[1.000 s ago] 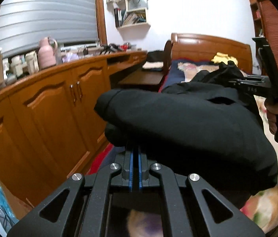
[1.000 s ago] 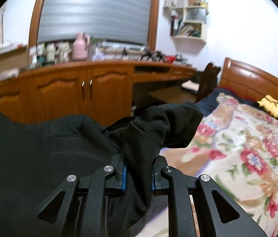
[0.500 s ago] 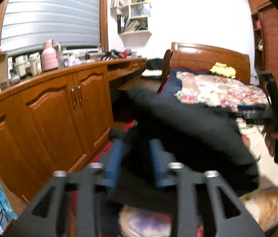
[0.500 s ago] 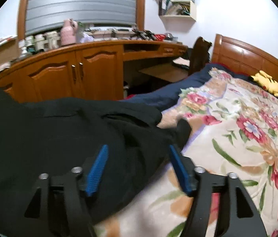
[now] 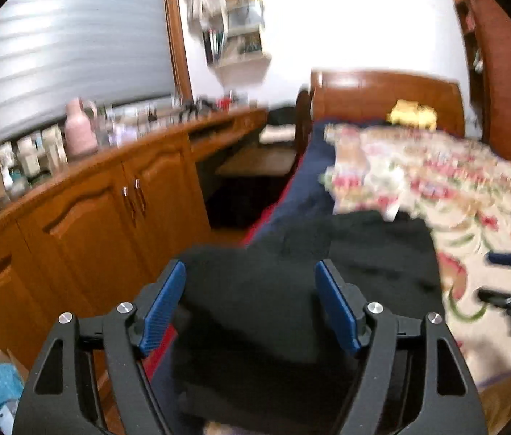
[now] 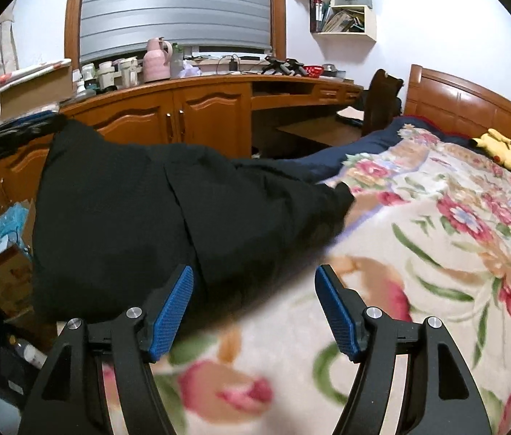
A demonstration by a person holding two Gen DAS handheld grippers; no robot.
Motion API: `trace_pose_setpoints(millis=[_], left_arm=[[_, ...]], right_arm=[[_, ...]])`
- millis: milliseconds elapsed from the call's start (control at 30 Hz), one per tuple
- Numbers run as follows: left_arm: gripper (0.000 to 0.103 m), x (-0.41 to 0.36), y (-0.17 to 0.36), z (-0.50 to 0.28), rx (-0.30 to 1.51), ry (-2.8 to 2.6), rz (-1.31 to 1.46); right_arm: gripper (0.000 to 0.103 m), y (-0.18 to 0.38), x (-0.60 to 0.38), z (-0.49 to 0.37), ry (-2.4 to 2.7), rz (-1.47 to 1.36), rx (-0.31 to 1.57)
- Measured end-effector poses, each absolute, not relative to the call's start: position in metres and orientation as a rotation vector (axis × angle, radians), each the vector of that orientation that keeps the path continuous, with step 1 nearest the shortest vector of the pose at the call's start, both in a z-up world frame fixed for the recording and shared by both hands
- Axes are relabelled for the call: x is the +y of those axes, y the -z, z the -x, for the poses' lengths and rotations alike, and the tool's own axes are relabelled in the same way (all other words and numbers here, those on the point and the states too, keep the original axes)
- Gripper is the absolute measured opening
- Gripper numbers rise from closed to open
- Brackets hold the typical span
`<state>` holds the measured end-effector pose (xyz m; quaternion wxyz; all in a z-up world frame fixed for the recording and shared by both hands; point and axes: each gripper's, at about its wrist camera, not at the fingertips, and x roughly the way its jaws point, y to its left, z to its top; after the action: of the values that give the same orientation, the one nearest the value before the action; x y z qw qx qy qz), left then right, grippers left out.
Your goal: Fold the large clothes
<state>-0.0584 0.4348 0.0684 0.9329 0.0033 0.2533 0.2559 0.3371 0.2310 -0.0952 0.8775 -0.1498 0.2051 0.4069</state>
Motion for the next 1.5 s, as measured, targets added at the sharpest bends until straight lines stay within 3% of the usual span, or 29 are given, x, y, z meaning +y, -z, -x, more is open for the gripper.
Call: trace_pose_setpoints(millis=[300, 733, 800, 867, 967, 1300, 1500], left_arm=[[0.075, 0.461, -0.017, 0.069, 0.651, -0.585, 0.075], [0.075, 0.416, -0.053, 0.094, 0.599, -0.530, 0.061], [0.082, 0.407, -0.057, 0.097, 0.590, -0.514, 0.075], [0.083, 0.399, -0.060, 0.099, 0.585, -0.503, 0.073], [0.103, 0.379, -0.062, 0.101, 0.564, -0.501, 0.051], [0.103, 0.333, -0.069, 0.106, 0.495, -0.481, 0.046], [0.103, 0.292, -0.060, 0.091, 0.494, -0.414, 0.066]], right_arm=[[0.072, 0.096, 0.190, -0.304, -0.865, 0.293, 0.399], [0.072, 0.097, 0.140, -0.267, -0.821, 0.254, 0.405], [0.072, 0.095, 0.138, -0.264, -0.812, 0.253, 0.400], [0.072, 0.097, 0.133, -0.259, -0.811, 0.244, 0.397], [0.072, 0.099, 0.127, -0.253, -0.812, 0.233, 0.389], [0.073, 0.110, 0.110, -0.241, -0.827, 0.207, 0.405], [0.087, 0.113, 0.089, -0.240, -0.810, 0.187, 0.411]])
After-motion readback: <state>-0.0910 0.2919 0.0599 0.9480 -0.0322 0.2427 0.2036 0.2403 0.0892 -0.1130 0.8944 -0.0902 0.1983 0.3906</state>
